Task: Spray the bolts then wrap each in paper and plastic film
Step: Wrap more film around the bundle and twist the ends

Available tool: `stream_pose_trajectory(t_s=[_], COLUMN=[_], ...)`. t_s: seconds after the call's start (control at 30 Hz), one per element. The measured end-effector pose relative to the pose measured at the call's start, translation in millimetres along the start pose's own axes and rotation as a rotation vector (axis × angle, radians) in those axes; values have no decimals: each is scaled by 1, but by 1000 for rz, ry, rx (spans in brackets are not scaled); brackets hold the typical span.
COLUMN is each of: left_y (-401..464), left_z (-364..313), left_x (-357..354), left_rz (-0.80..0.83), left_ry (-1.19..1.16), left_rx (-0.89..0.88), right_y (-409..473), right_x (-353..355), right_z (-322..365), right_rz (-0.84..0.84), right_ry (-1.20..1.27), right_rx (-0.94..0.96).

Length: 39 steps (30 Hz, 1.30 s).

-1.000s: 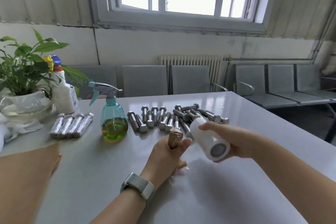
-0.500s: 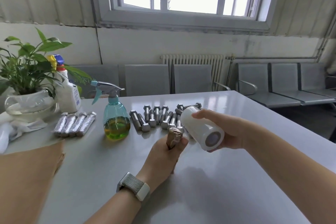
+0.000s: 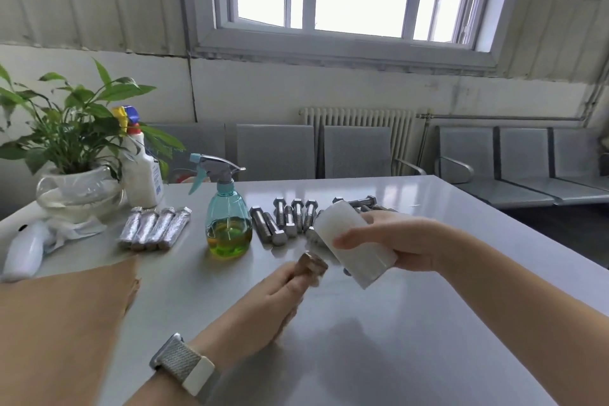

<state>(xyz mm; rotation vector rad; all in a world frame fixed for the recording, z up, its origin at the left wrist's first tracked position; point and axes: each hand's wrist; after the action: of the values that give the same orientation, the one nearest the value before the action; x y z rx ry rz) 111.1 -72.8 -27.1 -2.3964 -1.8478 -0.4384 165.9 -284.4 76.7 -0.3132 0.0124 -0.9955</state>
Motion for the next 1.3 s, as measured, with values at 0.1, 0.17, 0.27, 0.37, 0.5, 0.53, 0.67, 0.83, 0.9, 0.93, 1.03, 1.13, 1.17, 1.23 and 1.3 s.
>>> stream_pose_trajectory(t_s=[0.1, 0.17, 0.27, 0.37, 0.5, 0.53, 0.67, 0.83, 0.9, 0.93, 1.03, 1.13, 1.17, 1.23, 1.3], left_y=[-4, -5, -7, -5, 0, 1, 4, 9, 11, 10, 9, 4, 2, 1, 1], left_z=[2, -2, -3, -3, 0, 0, 5, 7, 7, 6, 2, -6, -6, -7, -9], left_x=[0, 4, 6, 5, 4, 3, 2, 7, 9, 10, 15, 24, 27, 29, 29], left_rz=[65, 118, 129, 74, 3, -17, -96, -232, -222, -212, -171, -97, -61, -10, -58], left_ry=[-71, -62, -96, -64, -48, -58, -64, -357, -468, -499, -580, -778, -828, -910, -937], left_rx=[-22, 11, 31, 55, 147, 155, 108, 116, 136, 149, 211, 231, 204, 178, 196], right_y=[1, 3, 5, 8, 11, 10, 7, 9, 11, 13, 15, 19, 21, 24, 28], right_x=[-4, -7, -12, -20, -30, -34, -56, -77, -84, -86, -91, -96, -98, -99, -101], right_z=[8, 12, 20, 24, 23, 22, 16, 0, -10, -15, -30, -43, -47, -54, -59], right_rz=[0, -15, -73, -107, -183, -194, -247, -357, -405, -424, -424, -418, -431, -445, -447], right_ry=[-132, -180, -268, -315, -422, -446, -660, -857, -880, -896, -884, -879, -870, -859, -895], right_rx=[44, 71, 76, 55, 59, 71, 255, 606, 729, 788, 849, 902, 931, 974, 1038])
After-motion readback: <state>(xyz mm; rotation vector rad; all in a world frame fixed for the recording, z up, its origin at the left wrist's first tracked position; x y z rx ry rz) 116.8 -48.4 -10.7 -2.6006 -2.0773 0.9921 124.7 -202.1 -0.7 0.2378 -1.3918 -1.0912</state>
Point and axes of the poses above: each hand's wrist, its own y-axis towards the middle knuckle, its own x-axis out of the back of the hand, z = x × y, and after that the axes turned 11 degrees about y, right-handed
